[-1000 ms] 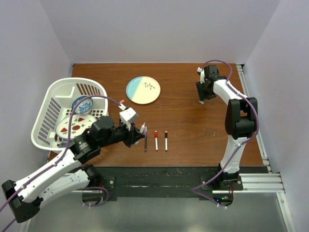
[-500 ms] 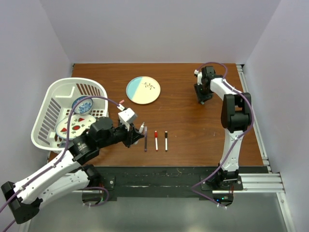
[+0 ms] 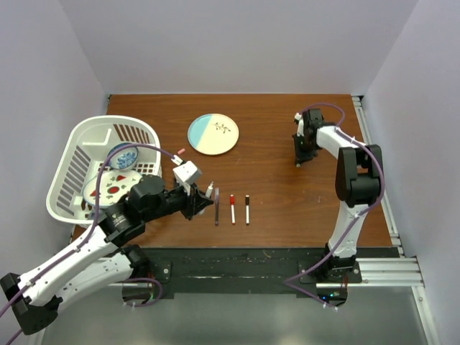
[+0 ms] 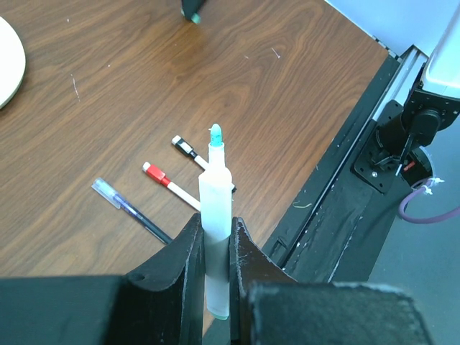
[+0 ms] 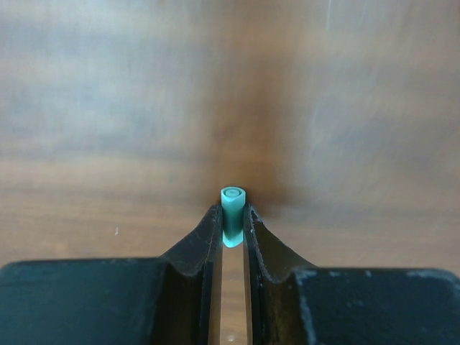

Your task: Insert the pens into the pen caps

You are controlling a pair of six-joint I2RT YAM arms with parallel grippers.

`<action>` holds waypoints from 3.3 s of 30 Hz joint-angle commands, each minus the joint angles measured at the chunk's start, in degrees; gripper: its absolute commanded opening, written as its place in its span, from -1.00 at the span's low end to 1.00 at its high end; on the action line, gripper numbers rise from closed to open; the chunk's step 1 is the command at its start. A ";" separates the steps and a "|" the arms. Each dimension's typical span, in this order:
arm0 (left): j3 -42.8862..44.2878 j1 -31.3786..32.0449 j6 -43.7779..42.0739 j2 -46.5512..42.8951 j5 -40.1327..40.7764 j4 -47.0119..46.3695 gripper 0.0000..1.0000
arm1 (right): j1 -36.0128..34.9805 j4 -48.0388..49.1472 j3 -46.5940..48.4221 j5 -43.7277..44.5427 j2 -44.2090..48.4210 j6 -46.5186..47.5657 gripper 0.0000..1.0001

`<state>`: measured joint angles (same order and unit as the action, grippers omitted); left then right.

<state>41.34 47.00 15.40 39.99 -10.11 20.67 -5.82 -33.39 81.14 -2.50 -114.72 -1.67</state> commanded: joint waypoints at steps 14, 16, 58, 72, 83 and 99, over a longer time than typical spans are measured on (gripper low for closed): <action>-11.44 0.02 17.90 3.68 -13.61 -27.15 -1.00 | -19.39 36.97 -39.29 -12.44 37.44 -34.26 -1.00; -12.33 0.11 19.92 5.62 -15.55 -31.89 -1.00 | -22.72 39.45 -40.18 -10.25 43.49 -37.25 -1.00; -11.81 0.11 29.43 24.08 -22.23 -56.26 -1.00 | -32.93 69.42 -55.57 -14.11 64.88 -54.49 -1.00; -11.64 0.02 28.37 22.59 -21.27 -54.24 -1.00 | -36.19 64.50 -57.14 -12.79 66.63 -49.04 -1.00; -11.11 0.02 27.84 20.92 -20.39 -53.98 -1.00 | -37.59 67.40 -61.81 -15.07 69.10 -49.30 -1.00; -11.02 0.11 26.35 17.15 -22.59 -51.87 -1.00 | -40.32 60.46 -56.19 -14.37 75.34 -47.73 0.11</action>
<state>28.27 47.27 43.92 60.18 -33.12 -29.52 -45.93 29.95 19.46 -16.16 -40.97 -51.55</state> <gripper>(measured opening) 0.163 0.486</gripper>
